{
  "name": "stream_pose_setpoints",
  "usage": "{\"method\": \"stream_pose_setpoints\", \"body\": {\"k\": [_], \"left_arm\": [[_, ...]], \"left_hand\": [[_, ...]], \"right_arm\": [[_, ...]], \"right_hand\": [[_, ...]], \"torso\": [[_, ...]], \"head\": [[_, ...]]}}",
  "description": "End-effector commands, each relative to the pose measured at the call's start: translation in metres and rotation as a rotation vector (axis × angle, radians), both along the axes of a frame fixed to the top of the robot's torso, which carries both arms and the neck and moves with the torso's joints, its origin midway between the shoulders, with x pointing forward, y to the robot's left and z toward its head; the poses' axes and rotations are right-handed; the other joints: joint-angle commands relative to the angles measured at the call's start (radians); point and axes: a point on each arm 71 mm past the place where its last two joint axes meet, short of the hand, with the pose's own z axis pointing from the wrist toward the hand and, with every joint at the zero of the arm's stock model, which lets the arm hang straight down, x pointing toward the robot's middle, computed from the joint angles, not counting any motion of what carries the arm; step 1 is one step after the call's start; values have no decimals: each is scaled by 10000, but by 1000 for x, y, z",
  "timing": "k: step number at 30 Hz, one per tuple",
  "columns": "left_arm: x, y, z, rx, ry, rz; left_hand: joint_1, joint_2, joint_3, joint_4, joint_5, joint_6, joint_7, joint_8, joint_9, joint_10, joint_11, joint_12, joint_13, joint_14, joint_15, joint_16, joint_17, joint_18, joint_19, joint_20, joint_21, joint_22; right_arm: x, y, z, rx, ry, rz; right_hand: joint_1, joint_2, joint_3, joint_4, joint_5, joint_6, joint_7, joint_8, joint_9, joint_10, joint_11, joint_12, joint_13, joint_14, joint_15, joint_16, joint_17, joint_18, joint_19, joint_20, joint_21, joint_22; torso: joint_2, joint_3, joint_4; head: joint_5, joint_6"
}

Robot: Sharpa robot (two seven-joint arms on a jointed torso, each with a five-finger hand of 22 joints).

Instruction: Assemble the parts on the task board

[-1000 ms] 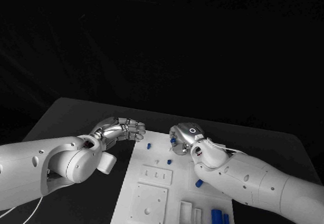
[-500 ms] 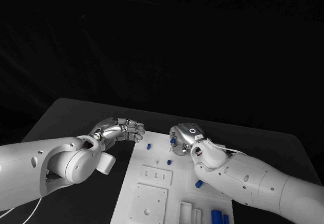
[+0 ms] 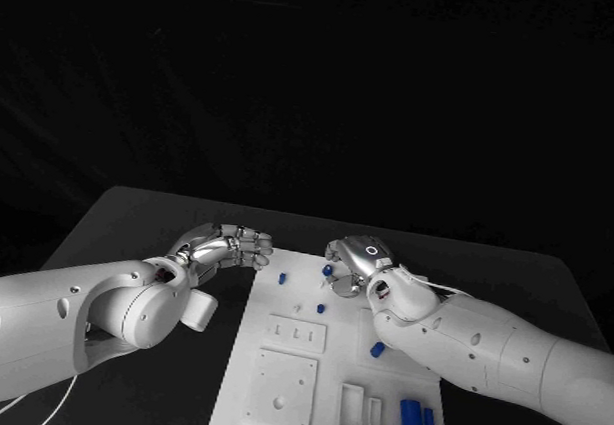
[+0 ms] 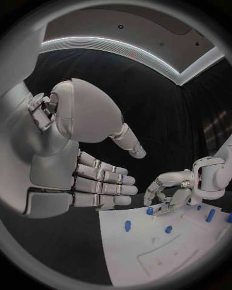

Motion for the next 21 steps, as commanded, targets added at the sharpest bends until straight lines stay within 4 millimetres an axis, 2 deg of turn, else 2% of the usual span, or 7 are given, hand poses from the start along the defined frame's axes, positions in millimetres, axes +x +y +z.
{"method": "stream_pose_setpoints", "body": {"k": [1, 5, 10, 14, 16, 17, 21], "left_arm": [[0, 1, 2, -28, -133, -42], [0, 4, 2, -23, -159, 10], [4, 7, 2, -3, -187, 69], [8, 12, 1, 50, -228, 209], [11, 15, 0, 93, -265, 300], [12, 16, 0, 114, -278, 319], [15, 18, -1, 156, -297, 394]], "left_hand": [[-95, -32, 27, -55, -30, -43, 82, -53, -11, -52, 0, -50, -12, -91, 11, -48, -15, 107, -51, 9, -55, 77], [-95, -34, 28, -56, -30, -45, 82, -55, -12, -56, 1, -52, -13, -91, 11, -48, -15, 108, -50, 9, -55, 78], [-91, -30, 34, -58, -29, -44, 80, -55, -11, -58, 1, -53, -14, -87, 10, -46, -13, 110, -48, 9, -55, 78], [-82, -16, 46, -64, -28, -30, 79, -51, -5, -41, 0, -44, -9, -76, 7, -41, -10, 113, -46, 9, -54, 81], [-76, -10, 53, -70, -29, -17, 81, -45, 0, -25, 1, -35, -6, -70, 5, -38, -7, 115, -44, 9, -53, 83], [-75, -8, 54, -71, -29, -14, 81, -45, 1, -22, 1, -33, -5, -69, 5, -37, -7, 115, -44, 9, -53, 84], [-74, -7, 55, -72, -29, -13, 82, -44, 1, -20, 1, -32, -4, -68, 5, -37, -6, 116, -43, 9, -53, 84]], "right_arm": [[-4, -3, 8, 618, 11, 179], [-11, -10, 25, 1291, 7, 390], [-19, -28, 47, 2143, 388, 522], [-24, -48, 58, 2497, 873, 429], [-26, -58, 59, 2457, 1074, 390], [-27, -64, 60, 2509, 1149, 326], [-25, -79, 56, 2593, 1722, 11]], "right_hand": [[-80, -24, -126, -10, -5, -69, -13, -38, -14, -83, 24, 9, -32, -11, 69, -44, -19, 533, -64, 23, -30, 153], [-113, -27, -206, -21, 2, -80, -8, -49, -23, -87, 29, 19, -53, -15, 69, -39, -27, 533, -65, 31, -36, 152], [-81, -8, -229, 26, 11, -57, -12, -48, -33, 157, -37, 137, -25, -6, 8, -27, -46, 533, -46, 34, -43, 147], [45, 19, -182, 127, 19, -36, -14, -54, -46, 719, -227, 399, 138, 27, -170, 0, -64, 533, -9, 28, -34, 154], [79, 29, -238, 168, 27, -57, -7, -77, -59, 978, -342, 529, 289, 53, -288, 54, -45, 533, 15, 22, -5, 174], [88, 34, -266, 169, 38, -72, 4, -89, -65, 1017, -363, 550, 335, 41, -311, 56, -43, 533, 12, 21, -1, 177], [89, 35, -270, 169, 38, -73, 5, -90, -66, 1019, -366, 551, 342, 39, -314, 56, -43, 533, 11, 21, -1, 178]], "torso": [[-9, -1, -23], [-19, 3, -40], [-84, 48, -154], [-198, 87, -266], [-279, 116, -363], [-316, 133, -405], [-406, 189, -498]], "head": [[-13, 26], [-28, 85], [13, 149], [39, 167], [69, 179], [81, 173], [107, 169]]}}
